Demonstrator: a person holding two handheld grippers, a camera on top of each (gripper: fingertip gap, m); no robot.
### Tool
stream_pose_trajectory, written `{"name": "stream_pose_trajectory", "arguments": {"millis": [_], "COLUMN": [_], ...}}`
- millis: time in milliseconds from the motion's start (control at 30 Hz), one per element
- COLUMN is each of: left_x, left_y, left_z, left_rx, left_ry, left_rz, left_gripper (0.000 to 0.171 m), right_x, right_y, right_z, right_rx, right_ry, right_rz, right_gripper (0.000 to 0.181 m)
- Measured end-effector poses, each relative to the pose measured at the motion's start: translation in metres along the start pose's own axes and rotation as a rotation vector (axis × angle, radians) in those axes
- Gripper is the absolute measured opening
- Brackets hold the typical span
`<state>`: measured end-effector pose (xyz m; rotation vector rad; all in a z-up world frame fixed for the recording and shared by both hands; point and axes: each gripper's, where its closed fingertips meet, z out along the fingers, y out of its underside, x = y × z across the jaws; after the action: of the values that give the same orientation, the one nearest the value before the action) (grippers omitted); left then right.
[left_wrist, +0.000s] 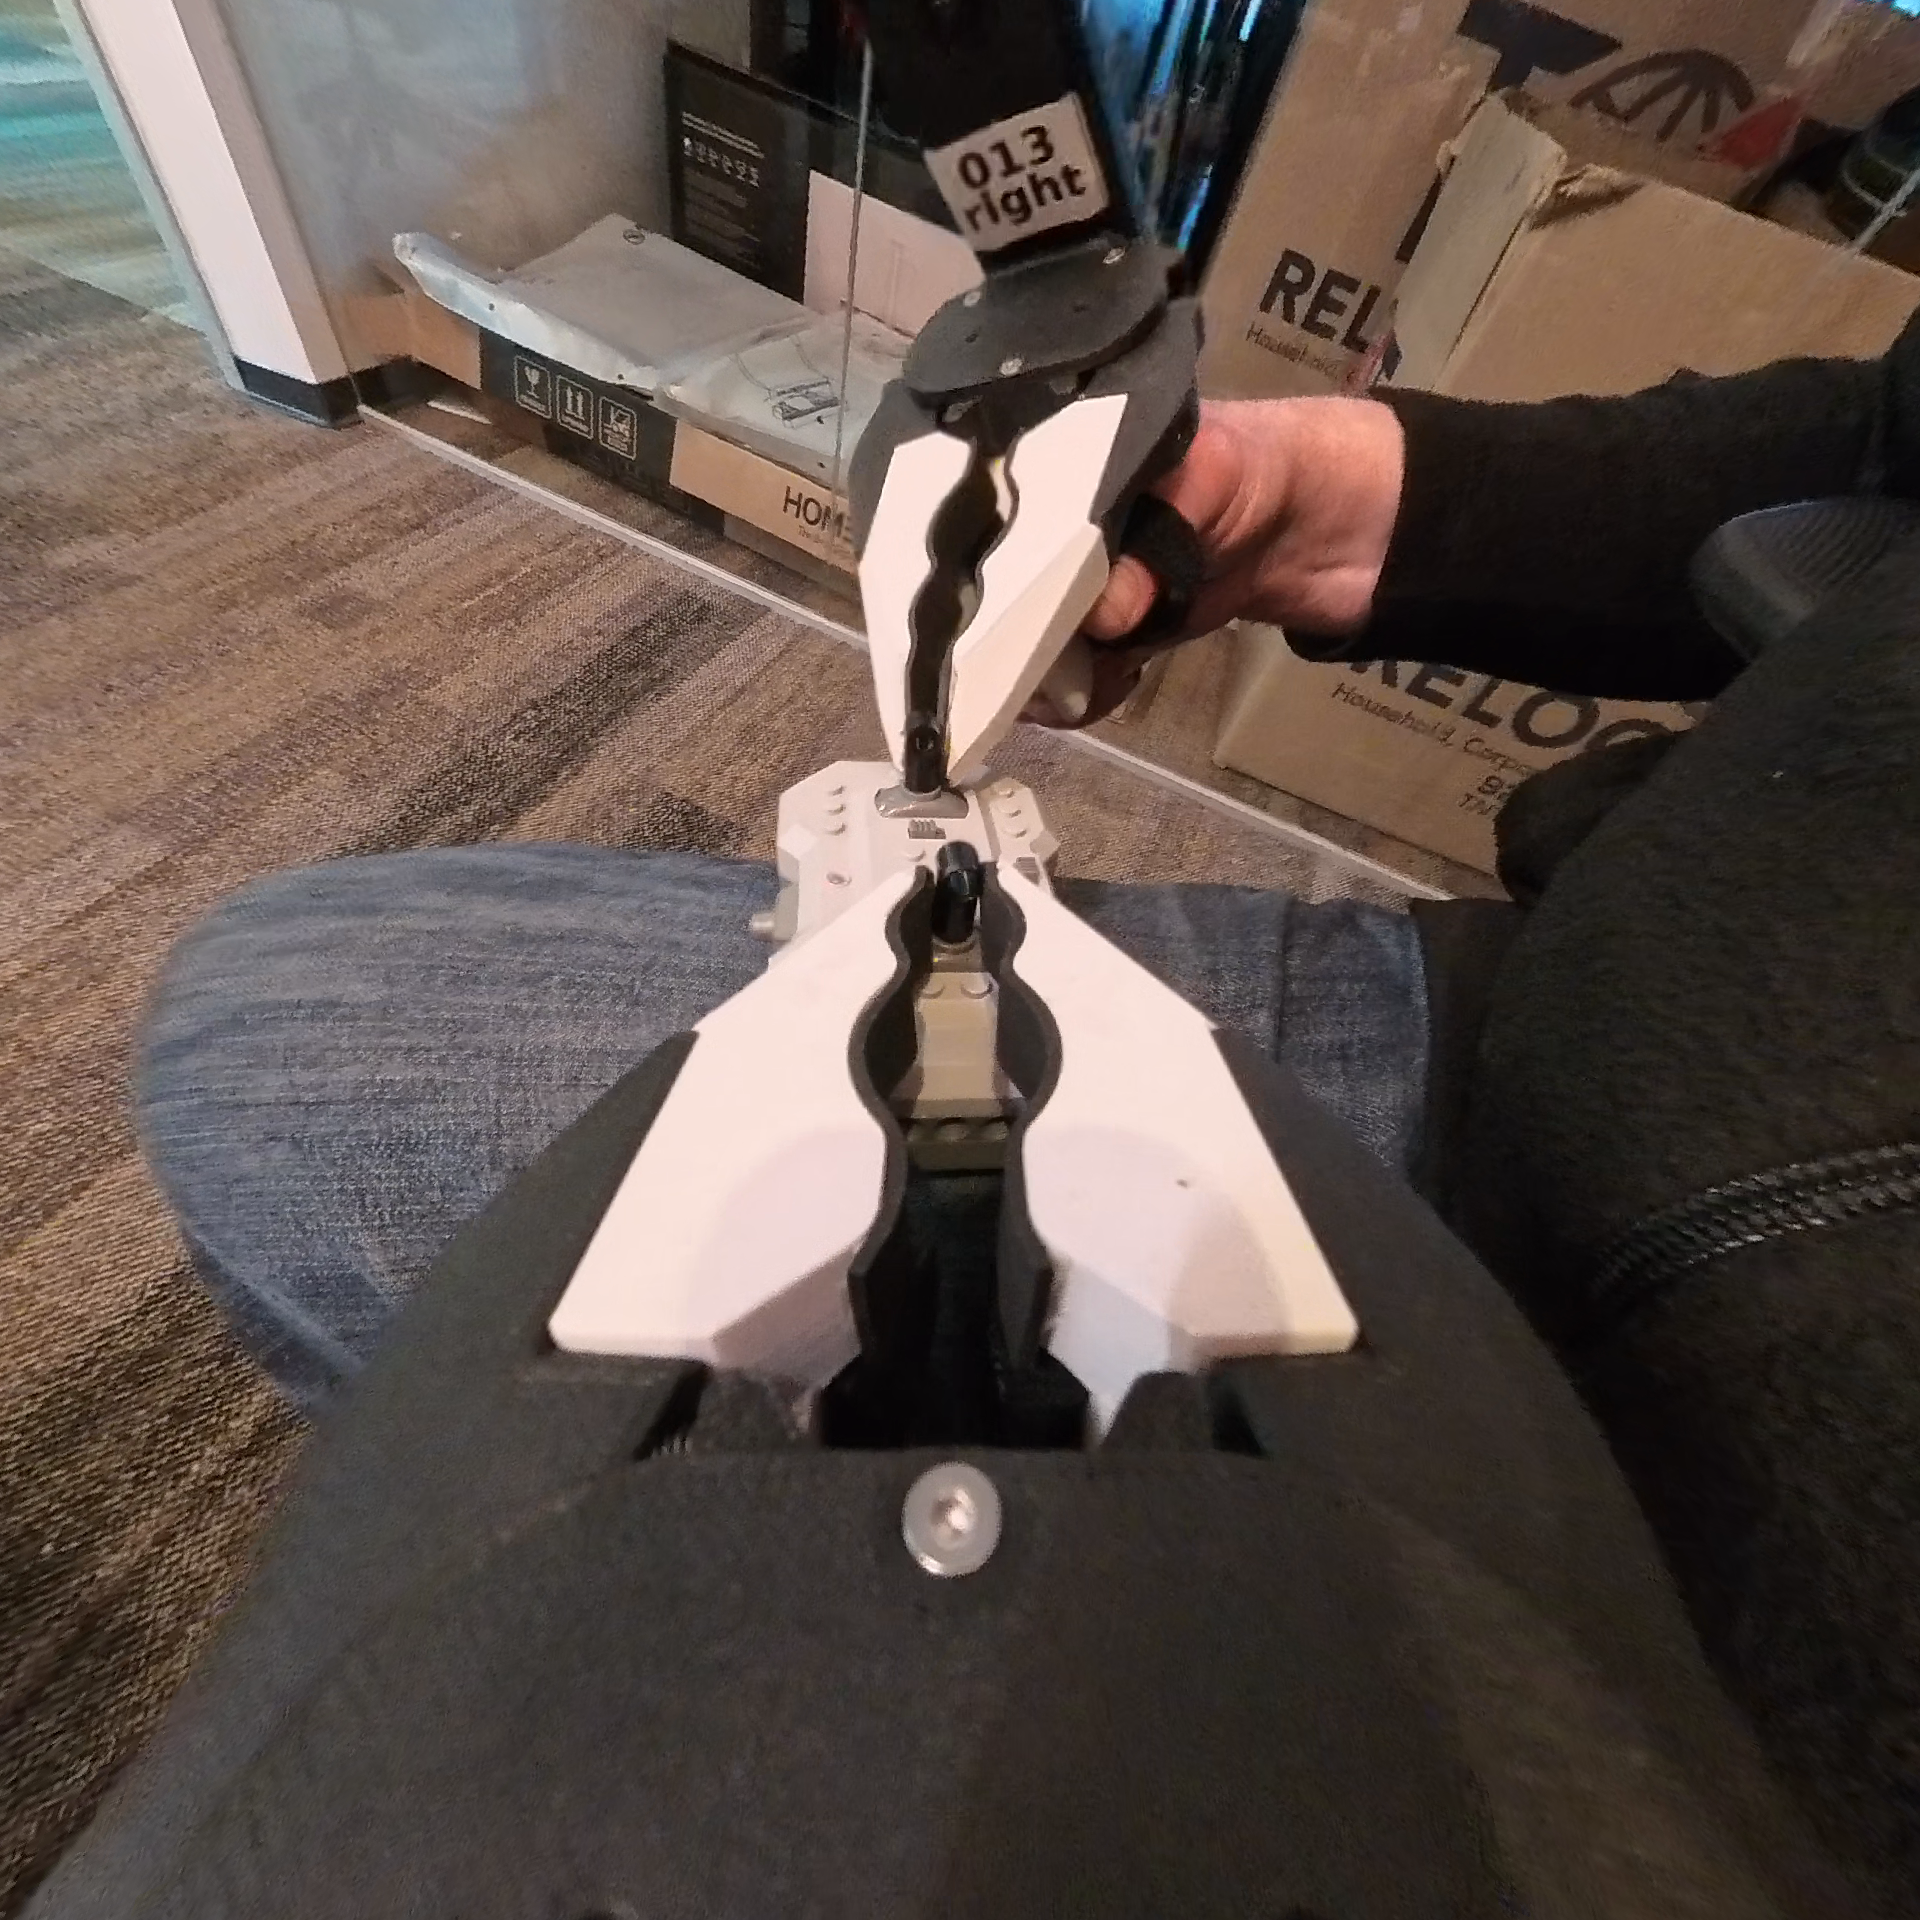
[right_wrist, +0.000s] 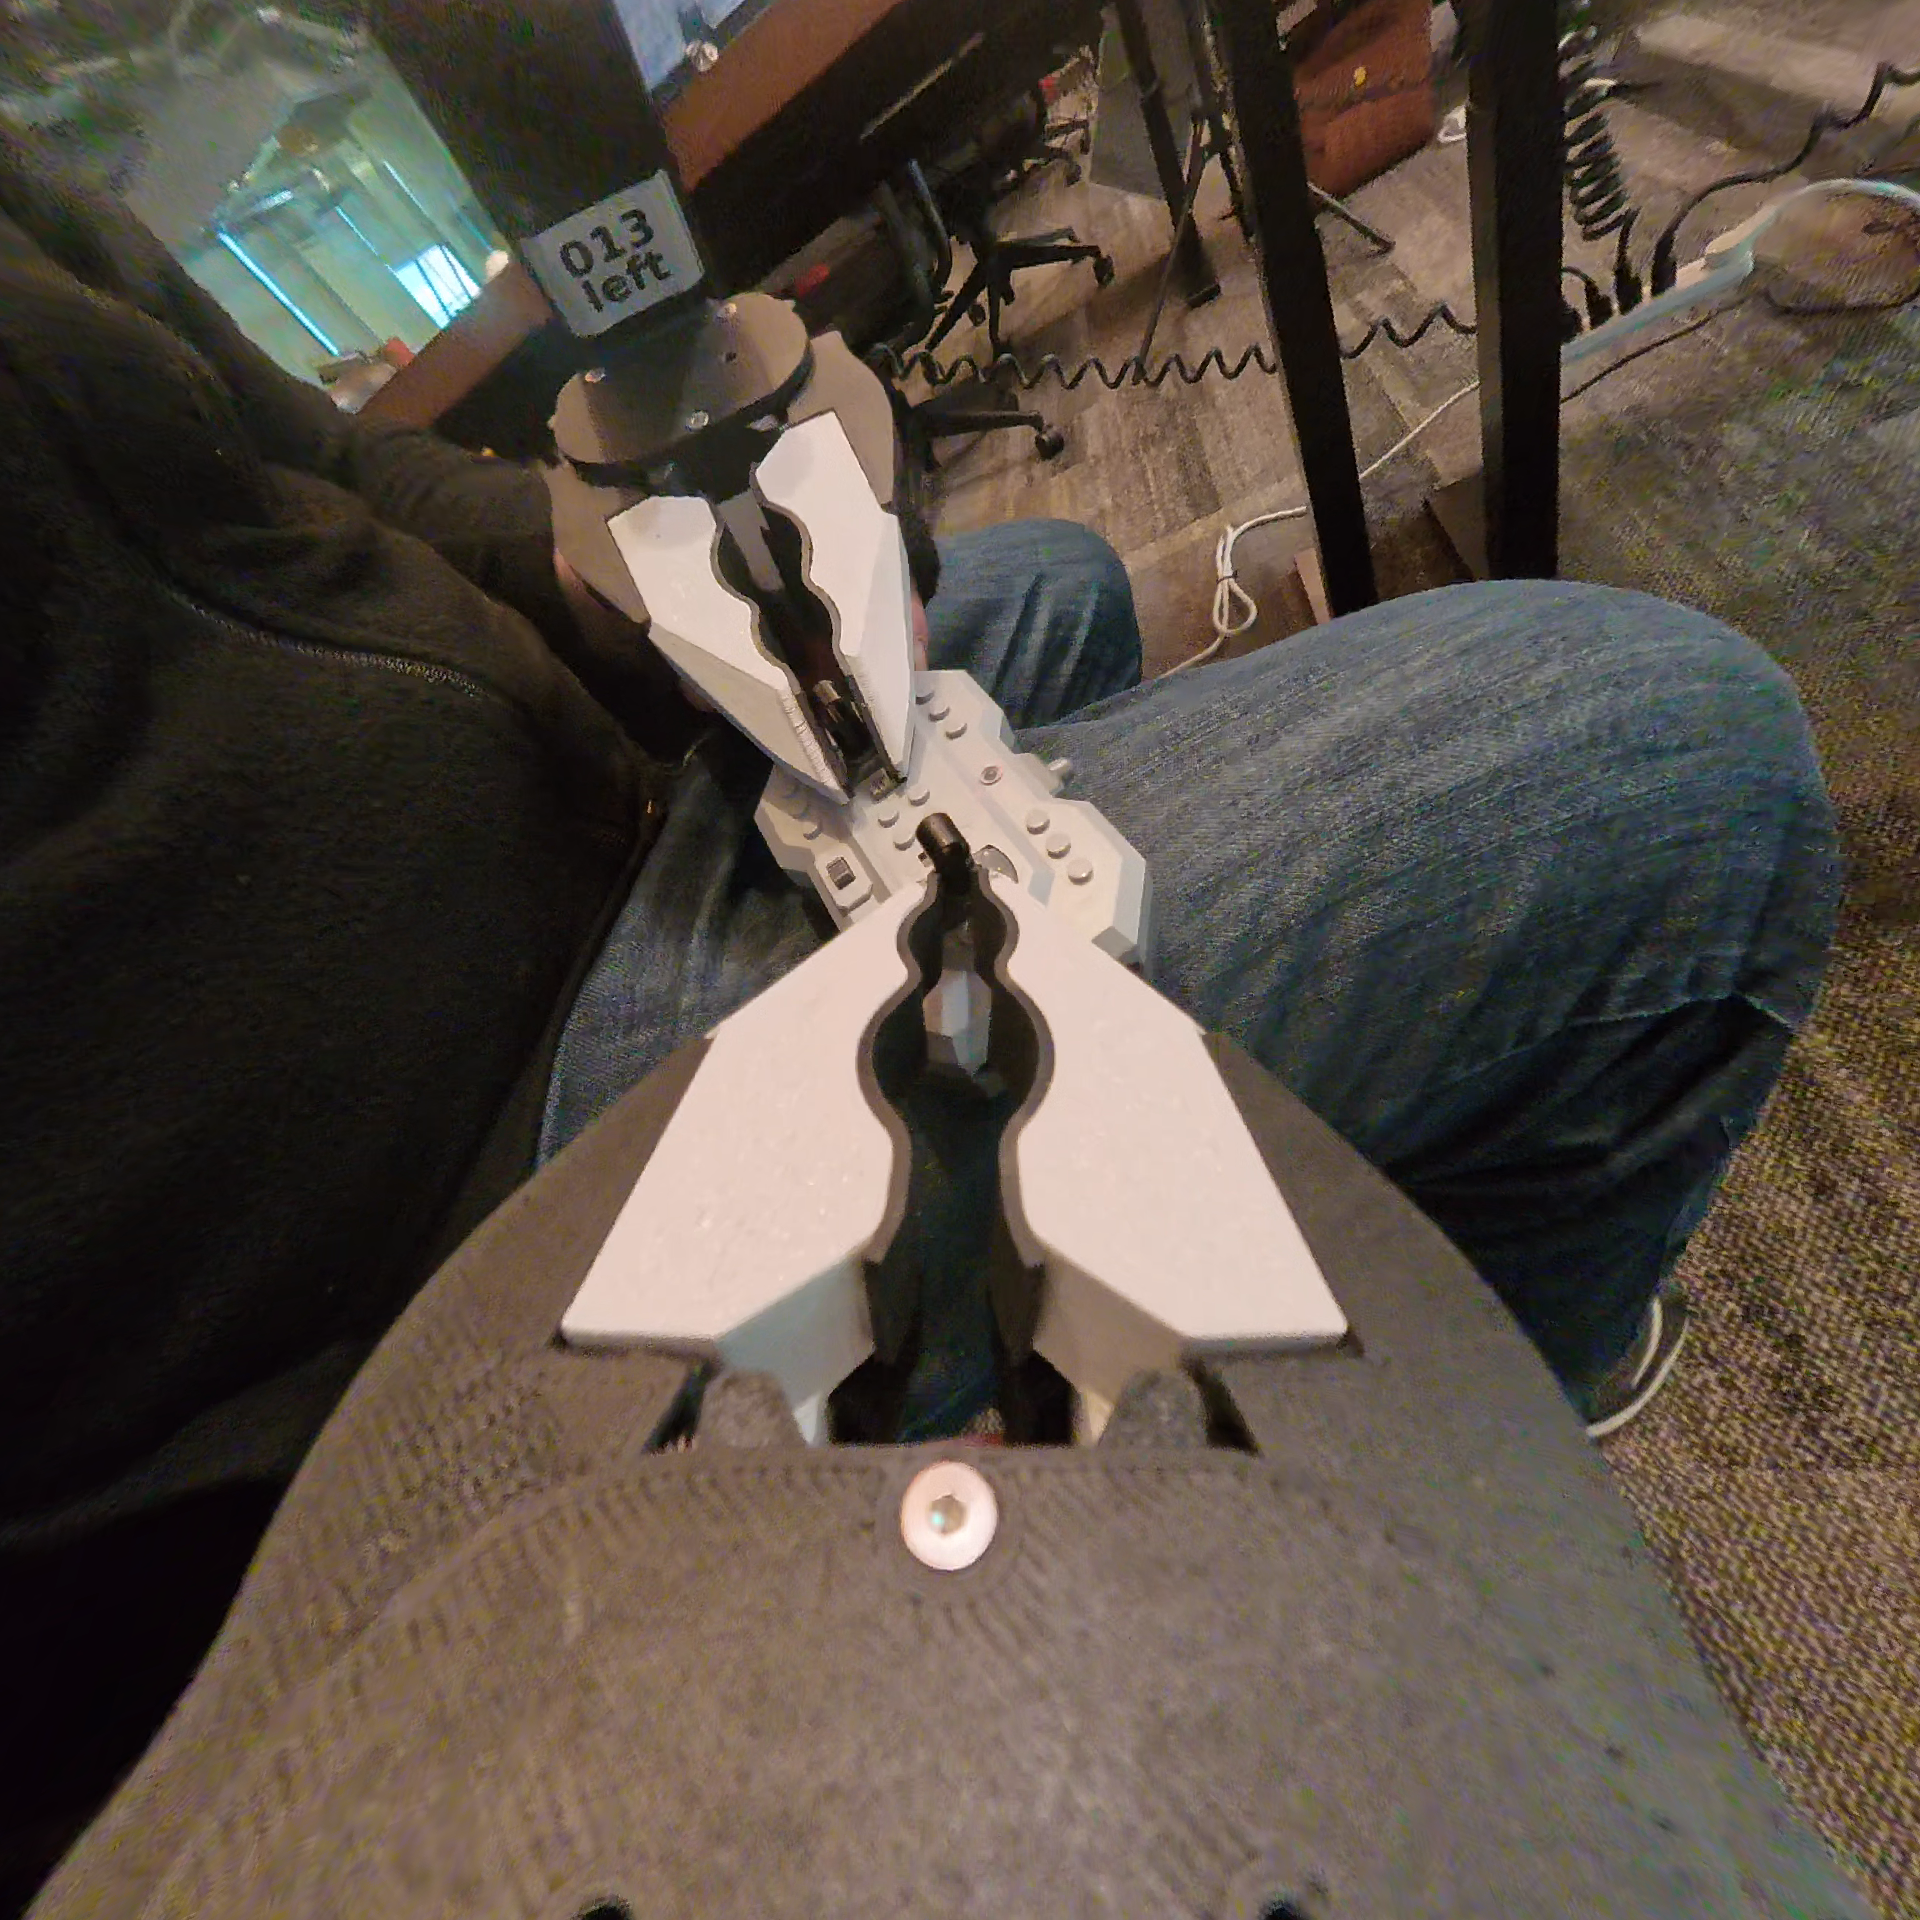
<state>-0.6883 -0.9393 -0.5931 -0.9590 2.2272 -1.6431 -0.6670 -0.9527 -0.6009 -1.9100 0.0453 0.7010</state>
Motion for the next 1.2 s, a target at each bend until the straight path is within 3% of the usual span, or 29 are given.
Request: {"name": "stream_pose_trajectory", "arguments": {"millis": [267,600,800,967,1200], "left_x": [-0.005,-0.007,-0.008,-0.01,-0.009], "left_y": [-0.003,-0.003,-0.001,-0.002,-0.003], "left_z": [0.0,0.0,-0.001,0.0,-0.001], "left_rx": [0.015,0.001,0.004,0.014,0.022], "left_ry": [0.051,0.054,0.062,0.06,0.064], "left_rz": [-0.216,-0.234,-0.253,-0.263,-0.248], "left_gripper": [0.008,0.008,0.009,0.009,0.009], "right_x": [0.0,0.0,-0.005,-0.008,-0.003], "right_y": [-0.002,-0.001,0.002,0.007,0.001], "right_z": [0.0,0.0,0.001,0.001,-0.002], "right_rx": [0.021,0.043,0.018,-0.011,0.049], "right_ry": [0.007,0.003,0.164,0.231,0.209], "right_rz": [-0.024,-0.021,-0.333,-0.459,-0.339], "right_gripper": [0.003,0.003,0.001,0.0,0.002]}}
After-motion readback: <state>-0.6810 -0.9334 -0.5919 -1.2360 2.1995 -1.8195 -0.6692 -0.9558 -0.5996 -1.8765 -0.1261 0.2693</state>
